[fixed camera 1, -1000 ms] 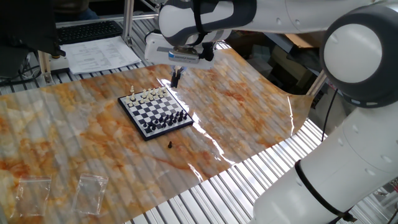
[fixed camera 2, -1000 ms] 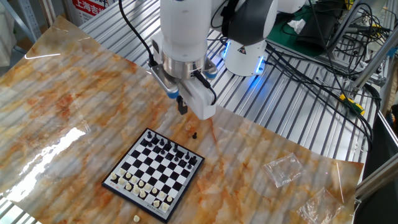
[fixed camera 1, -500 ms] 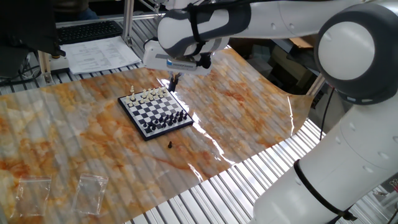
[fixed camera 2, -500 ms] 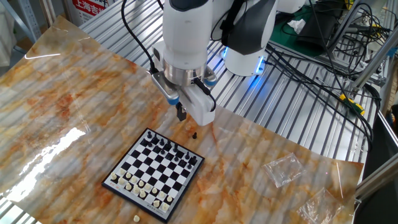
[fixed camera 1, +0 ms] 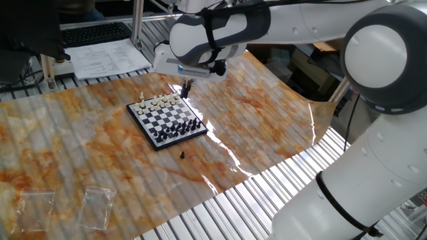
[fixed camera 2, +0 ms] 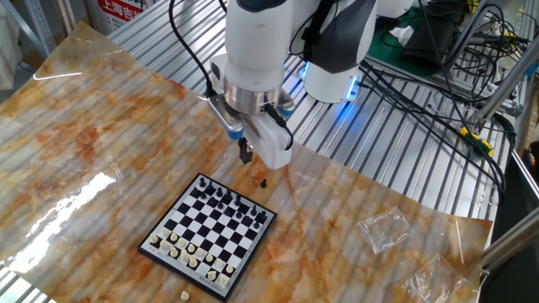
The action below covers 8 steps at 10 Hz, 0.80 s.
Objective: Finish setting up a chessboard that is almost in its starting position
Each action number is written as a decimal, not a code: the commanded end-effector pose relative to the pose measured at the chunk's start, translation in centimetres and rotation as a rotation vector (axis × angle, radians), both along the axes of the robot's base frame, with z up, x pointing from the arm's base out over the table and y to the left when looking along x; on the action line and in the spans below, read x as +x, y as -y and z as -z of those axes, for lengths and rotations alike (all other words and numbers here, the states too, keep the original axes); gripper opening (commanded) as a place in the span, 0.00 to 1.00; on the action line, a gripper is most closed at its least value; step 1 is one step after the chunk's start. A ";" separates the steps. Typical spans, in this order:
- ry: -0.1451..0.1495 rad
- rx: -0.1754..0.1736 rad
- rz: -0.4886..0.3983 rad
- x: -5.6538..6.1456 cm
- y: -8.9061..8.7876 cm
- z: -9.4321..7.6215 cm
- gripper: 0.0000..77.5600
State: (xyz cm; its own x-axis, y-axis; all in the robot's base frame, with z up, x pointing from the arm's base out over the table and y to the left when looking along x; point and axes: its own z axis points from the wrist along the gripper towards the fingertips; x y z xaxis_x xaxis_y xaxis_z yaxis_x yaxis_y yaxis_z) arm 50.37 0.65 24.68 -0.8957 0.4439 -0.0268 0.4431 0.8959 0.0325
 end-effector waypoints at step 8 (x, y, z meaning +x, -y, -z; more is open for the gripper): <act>-0.029 0.005 0.138 0.1 0.0 -0.1 0.00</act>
